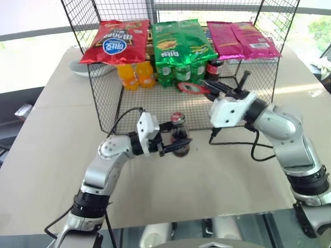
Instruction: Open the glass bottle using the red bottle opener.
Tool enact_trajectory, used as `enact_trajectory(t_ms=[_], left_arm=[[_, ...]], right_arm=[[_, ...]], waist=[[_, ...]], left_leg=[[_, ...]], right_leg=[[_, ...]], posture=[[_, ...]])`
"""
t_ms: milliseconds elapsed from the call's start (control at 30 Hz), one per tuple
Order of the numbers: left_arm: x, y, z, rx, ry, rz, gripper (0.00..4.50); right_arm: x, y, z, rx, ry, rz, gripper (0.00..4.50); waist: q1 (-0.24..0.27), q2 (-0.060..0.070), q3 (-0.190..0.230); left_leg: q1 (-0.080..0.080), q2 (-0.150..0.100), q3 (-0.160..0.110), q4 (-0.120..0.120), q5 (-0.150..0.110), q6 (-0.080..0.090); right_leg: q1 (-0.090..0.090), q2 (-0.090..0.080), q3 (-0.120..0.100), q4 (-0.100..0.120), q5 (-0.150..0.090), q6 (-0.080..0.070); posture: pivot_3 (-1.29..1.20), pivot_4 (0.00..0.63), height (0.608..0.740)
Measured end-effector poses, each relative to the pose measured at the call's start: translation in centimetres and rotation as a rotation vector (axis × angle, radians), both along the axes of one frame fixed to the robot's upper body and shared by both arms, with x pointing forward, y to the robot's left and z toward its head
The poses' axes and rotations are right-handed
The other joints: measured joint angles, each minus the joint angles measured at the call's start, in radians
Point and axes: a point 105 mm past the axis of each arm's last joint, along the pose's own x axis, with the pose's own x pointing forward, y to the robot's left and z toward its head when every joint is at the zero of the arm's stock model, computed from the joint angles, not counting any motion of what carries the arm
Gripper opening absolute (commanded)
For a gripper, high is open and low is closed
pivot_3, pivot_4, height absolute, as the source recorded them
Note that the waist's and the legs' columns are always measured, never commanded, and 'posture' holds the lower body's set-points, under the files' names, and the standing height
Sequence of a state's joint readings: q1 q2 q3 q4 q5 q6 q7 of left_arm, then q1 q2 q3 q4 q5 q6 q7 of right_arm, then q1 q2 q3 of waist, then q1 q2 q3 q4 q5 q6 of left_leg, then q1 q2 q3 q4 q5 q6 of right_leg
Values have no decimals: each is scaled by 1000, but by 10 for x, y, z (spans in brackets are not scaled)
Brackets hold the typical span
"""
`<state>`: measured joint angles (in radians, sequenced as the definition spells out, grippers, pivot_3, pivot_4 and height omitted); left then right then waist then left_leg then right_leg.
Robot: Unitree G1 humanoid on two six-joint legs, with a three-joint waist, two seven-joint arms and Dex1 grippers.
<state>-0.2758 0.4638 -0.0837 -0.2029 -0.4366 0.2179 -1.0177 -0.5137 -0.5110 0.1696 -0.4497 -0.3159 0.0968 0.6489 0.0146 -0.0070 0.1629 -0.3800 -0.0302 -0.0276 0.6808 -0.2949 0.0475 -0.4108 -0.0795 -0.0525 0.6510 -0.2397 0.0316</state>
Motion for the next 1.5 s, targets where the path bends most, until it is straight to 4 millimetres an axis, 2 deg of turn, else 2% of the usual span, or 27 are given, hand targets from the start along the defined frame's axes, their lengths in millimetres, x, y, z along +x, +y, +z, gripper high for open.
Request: enact_trajectory(t_ms=[67, 200, 500, 600, 667, 767, 833, 967, 1167, 1333, 1400, 1500], left_arm=[[0, 0, 0, -1, 0, -3, 2367], [0, 1, 0, 2, 1, 3, 2367], [0, 1, 0, 0, 4, 1, 2367], [0, 0, 0, 2, 7, 1, 2367], [0, 0, 0, 1, 7, -1, 2367], [0, 0, 0, -1, 8, 0, 2367], [1, 0, 0, -1, 8, 4, 2367], [2, -1, 0, -10, 9, 12, 2367], [1, -1, -1, -15, 9, 19, 2367], [2, -3, 1, -11, 21, 38, 2367], [1, -5, 2, -4, 32, 46, 2367], [-1, -9, 3, 5, 50, 43, 2367]], right_arm=[[-8, -6, -11, -1, 41, -17, 0], [-22, -12, -35, -141, 49, -8, 0], [-31, -3, -36, -180, -6, 47, 0], [-27, -2, -36, -41, 77, 23, 0], [-22, -10, -48, 69, 215, -27, 0], [-16, -36, -83, 273, 535, -156, 0], [-19, -44, -101, 401, 724, -202, 0], [-29, -44, -128, 549, 1009, -219, 0], [-44, -27, -155, 658, 1364, -207, 0], [-39, -31, -157, 680, 1443, -257, 1953], [-40, -29, -155, 669, 1462, -241, 2895], [-43, -27, -152, 656, 1473, -217, 4001]], waist=[[2, 0, 0], [-3, 0, 0], [-1, 0, 0], [0, 0, 0], [2, 0, 0], [0, 0, 0], [0, 0, 0], [0, 0, 0], [0, 0, 0], [0, 0, 0], [0, 0, 0], [0, 0, 0]], left_leg=[[0, 0, -1, 0, 0, 0], [0, -1, 0, 0, 0, 0], [0, 0, 0, 1, 0, 0], [0, 0, 0, 1, 0, 0], [0, 0, -1, 1, 0, 0], [0, 0, -1, 1, 0, 0], [0, 0, -1, 1, 0, 0], [0, 0, -2, 1, 0, 0], [0, -1, -2, 1, 0, 0], [0, -1, -2, 1, 0, 0], [0, -1, -3, 1, 0, 0], [0, -1, -2, 2, 0, 0]], right_leg=[[0, 0, -1, 0, 0, 0], [0, 3, 0, 0, 0, 0], [0, 5, 0, 1, 0, 0], [0, 5, 0, 1, 0, 0], [1, 5, -1, 1, 0, 0], [1, 2, -1, 0, 0, 0], [1, 0, 0, 1, 0, 0], [1, 0, -2, 2, 0, 0], [1, 2, -2, 2, 0, 0], [1, 4, -2, 2, 0, 0], [1, 4, -2, 2, 0, 0], [1, 4, -2, 2, 0, 0]], posture=[[0, 150, 740], [0, 150, 740], [0, 150, 740], [0, 150, 740], [0, 150, 740], [0, 150, 740], [0, 150, 740], [0, 150, 740], [0, 150, 740], [0, 150, 740], [0, 150, 740], [0, 150, 740]])
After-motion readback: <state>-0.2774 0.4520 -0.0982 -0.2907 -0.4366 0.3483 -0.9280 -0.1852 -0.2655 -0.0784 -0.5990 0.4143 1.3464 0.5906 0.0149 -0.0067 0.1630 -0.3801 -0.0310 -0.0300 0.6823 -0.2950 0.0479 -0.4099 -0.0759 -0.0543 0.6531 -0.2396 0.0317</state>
